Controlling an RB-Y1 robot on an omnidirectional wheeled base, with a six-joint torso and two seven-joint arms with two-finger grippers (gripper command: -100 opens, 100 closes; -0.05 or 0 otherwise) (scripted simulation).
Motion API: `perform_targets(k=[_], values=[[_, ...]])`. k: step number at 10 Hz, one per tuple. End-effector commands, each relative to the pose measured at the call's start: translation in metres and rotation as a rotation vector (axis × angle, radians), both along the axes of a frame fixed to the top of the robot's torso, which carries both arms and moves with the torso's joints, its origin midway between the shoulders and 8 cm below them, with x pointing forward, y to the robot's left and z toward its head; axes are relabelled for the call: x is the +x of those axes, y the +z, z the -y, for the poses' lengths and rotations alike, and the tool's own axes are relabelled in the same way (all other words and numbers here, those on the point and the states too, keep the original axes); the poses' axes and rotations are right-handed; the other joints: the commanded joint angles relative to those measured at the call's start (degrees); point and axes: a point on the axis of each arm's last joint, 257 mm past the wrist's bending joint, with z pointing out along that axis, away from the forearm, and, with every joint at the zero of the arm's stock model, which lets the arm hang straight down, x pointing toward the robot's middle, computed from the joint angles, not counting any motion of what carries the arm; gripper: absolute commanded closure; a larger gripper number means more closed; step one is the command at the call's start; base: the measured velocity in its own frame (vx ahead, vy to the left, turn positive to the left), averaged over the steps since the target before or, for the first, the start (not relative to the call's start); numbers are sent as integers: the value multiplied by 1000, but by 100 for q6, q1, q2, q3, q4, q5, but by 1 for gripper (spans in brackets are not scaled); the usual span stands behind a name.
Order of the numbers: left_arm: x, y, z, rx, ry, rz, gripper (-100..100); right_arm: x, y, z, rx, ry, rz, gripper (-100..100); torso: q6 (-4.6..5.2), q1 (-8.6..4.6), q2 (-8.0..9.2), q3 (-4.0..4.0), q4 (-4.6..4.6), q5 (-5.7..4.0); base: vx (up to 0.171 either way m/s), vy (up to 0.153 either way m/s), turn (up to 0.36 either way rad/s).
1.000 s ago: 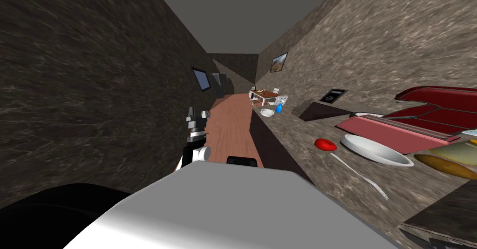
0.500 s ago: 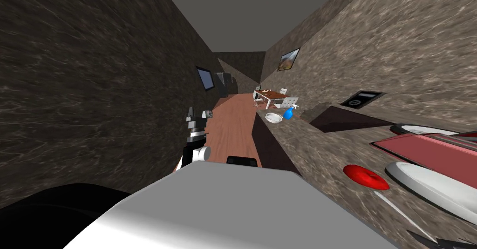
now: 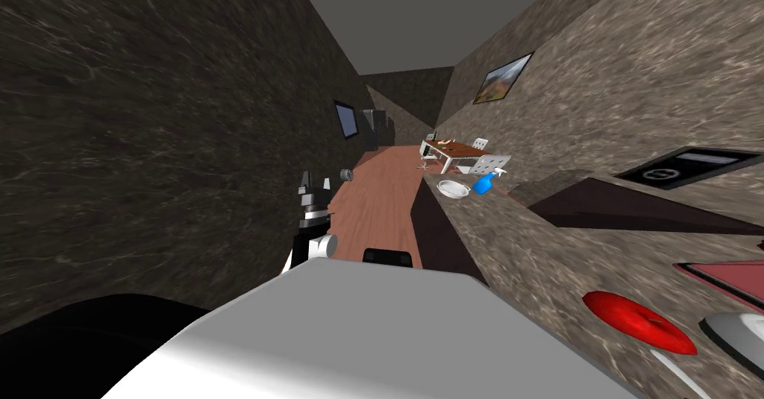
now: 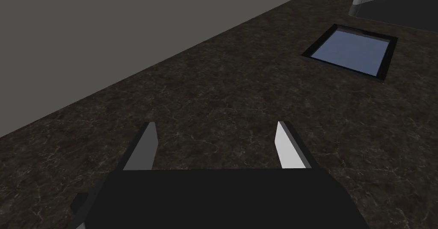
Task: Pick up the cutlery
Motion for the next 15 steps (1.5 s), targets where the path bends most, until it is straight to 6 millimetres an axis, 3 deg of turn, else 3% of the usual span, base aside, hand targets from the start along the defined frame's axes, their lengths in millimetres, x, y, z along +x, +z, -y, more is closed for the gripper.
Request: perform_targets(k=[1, 2, 7, 8, 15], values=[[0, 0, 0, 0, 0, 0, 0, -6, -2, 3, 1, -41, 5, -100, 0, 0, 0, 0, 0, 0, -159, 7, 197], [0, 0, 0, 0, 0, 0, 0, -21, -4, 6, -2, -80, -1, -100, 11, 2, -11, -5, -1, 0, -188, 25, 589], [0, 0, 0, 0, 0, 0, 0, -49, -9, 10, 2, -216, 8, -100, 0, 1, -15, -8, -3, 1, -154, 18, 237], [0, 0, 0, 0, 0, 0, 0, -63, -12, 11, -1, -260, 3, -100, 11, 2, -24, -12, -4, 0, -143, 56, 368], [0, 0, 0, 0, 0, 0, 0, -105, -20, 11, -1, -443, 8, -100, -7, -12, -22, -9, 2, -14, -150, 50, 278]])
